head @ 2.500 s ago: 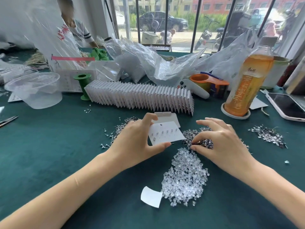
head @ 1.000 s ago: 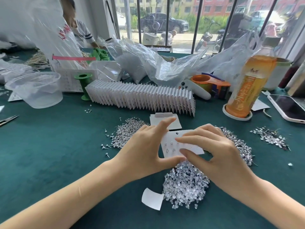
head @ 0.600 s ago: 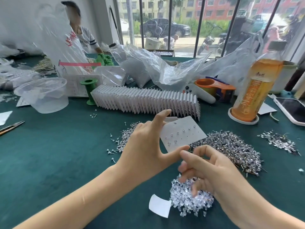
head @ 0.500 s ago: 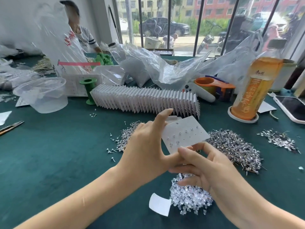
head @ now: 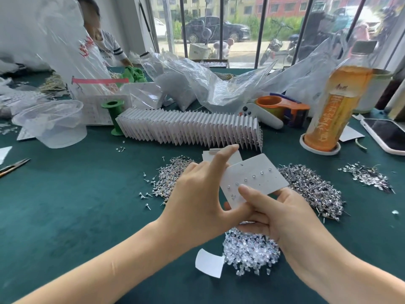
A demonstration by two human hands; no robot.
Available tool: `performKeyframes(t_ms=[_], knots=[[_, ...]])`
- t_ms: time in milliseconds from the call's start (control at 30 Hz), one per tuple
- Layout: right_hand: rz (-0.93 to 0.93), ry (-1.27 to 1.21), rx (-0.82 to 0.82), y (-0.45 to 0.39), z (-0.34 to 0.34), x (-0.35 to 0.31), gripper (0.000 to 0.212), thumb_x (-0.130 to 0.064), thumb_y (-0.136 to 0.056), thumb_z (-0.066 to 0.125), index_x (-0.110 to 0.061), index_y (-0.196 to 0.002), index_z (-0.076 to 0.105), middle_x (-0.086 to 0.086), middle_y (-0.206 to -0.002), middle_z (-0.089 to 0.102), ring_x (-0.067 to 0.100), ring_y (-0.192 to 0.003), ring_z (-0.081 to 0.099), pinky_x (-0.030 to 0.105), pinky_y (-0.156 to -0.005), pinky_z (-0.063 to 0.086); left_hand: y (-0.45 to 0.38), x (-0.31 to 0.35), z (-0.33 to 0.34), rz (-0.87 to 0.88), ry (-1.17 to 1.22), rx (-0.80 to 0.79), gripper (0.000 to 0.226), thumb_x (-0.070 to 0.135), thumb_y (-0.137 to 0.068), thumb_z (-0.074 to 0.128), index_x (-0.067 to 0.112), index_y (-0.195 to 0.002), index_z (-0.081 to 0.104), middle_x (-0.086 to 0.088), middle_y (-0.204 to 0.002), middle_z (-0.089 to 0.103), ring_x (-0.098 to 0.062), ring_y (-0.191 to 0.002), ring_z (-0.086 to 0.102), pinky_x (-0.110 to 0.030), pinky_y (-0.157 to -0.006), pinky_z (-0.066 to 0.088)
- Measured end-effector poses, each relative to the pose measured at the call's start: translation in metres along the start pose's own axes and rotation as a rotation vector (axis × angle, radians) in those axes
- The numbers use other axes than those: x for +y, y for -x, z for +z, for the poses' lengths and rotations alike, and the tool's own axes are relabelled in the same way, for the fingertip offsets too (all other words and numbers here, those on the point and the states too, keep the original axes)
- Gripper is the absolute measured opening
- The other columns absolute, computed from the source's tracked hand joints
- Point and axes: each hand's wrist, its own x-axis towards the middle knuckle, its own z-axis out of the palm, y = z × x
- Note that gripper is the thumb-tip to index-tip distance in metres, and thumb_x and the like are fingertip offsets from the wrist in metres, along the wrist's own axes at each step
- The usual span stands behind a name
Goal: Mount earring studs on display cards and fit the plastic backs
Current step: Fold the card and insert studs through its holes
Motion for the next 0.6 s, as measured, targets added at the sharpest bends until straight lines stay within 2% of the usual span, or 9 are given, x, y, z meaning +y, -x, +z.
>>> performKeyframes(t_ms=[67,267,367,500,600], knots=[[-0.014,-0.013,-0.012,0.0001,-0.0007,-0.0015,0.025,-0.019,-0.072,0.068,-0.01,-0.096,0.067,0.015,-0.081,0.074,0.027,-0.067,0.073,0.026,-0.05,0.055,0.0009,0.001,-0.0012,0.014,-0.002,-0.03,0.075,0.053,-0.07,0.062,0.022,-0.135,0.041,0.008,-0.096,0.066,-0.006,-0.087,0.048,-0.018,-0.081,0.033],[-0.018,-0.035,-0.005,-0.0006,-0.0033,-0.002,0.039,-0.02,-0.064,0.071,-0.009,-0.1,0.062,0.014,-0.082,0.075,0.028,-0.07,0.073,0.027,-0.05,0.056,0.002,0.0007,-0.002,0.025,0.005,-0.066,0.075,0.053,-0.07,0.057,0.025,-0.137,0.038,0.007,-0.097,0.065,-0.005,-0.091,0.044,-0.006,-0.083,0.028],[-0.033,0.0,-0.002,-0.0006,-0.0054,-0.0016,0.042,-0.021,-0.061,0.073,-0.01,-0.101,0.063,0.011,-0.082,0.075,0.025,-0.069,0.073,0.025,-0.051,0.056,0.0023,0.0001,-0.0015,0.042,-0.003,-0.055,0.077,0.048,-0.069,0.065,0.021,-0.137,0.04,0.005,-0.099,0.066,-0.007,-0.094,0.043,-0.013,-0.077,0.025],[-0.054,0.063,-0.018,-0.0015,-0.0077,-0.0007,0.044,-0.021,-0.061,0.075,-0.011,-0.103,0.064,0.008,-0.083,0.076,0.022,-0.073,0.074,0.024,-0.052,0.056,0.0026,0.0008,0.0,0.059,-0.003,-0.041,0.075,0.043,-0.069,0.067,0.016,-0.135,0.043,0.004,-0.098,0.067,-0.007,-0.092,0.044,-0.014,-0.078,0.026],[-0.065,0.066,-0.022,-0.0036,-0.0097,0.0025,0.028,-0.012,-0.072,0.074,-0.013,-0.099,0.066,0.007,-0.081,0.075,0.02,-0.071,0.073,0.024,-0.052,0.056,0.0028,-0.0012,0.0016,0.067,0.006,-0.035,0.074,0.041,-0.07,0.068,0.014,-0.135,0.043,0.002,-0.099,0.067,-0.008,-0.093,0.045,-0.015,-0.079,0.028]])
